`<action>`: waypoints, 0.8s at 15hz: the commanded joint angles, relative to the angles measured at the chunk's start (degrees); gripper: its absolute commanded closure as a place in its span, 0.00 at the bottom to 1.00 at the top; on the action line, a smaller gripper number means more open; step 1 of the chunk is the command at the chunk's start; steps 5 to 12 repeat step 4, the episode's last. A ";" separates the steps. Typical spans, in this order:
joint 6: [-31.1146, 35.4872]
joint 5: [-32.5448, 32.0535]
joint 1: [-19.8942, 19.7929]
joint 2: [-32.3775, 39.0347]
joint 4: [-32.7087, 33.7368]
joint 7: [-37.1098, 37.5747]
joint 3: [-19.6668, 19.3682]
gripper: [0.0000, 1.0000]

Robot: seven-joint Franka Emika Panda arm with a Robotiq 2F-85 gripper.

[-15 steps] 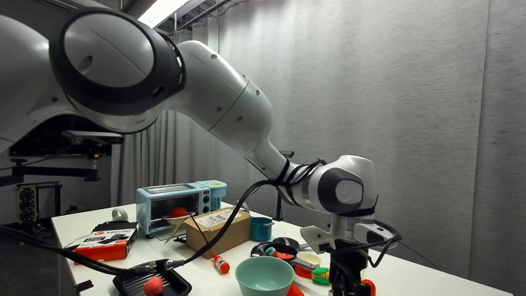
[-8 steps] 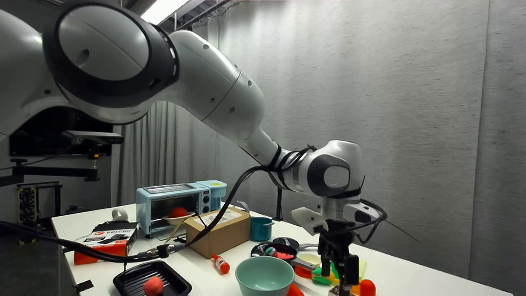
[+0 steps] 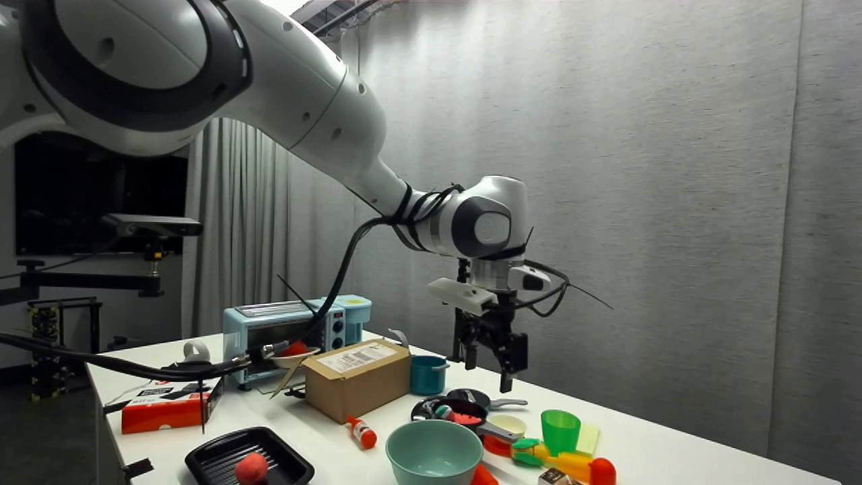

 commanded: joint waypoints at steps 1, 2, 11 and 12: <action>-1.76 -0.57 1.59 -4.60 -4.36 -8.24 1.51 0.00; -1.08 0.20 1.58 -1.77 -1.33 -4.26 0.40 0.00; -1.39 0.07 2.26 -2.91 -2.53 -6.18 0.97 0.00; -1.39 0.07 2.26 -2.91 -2.53 -6.18 0.97 0.00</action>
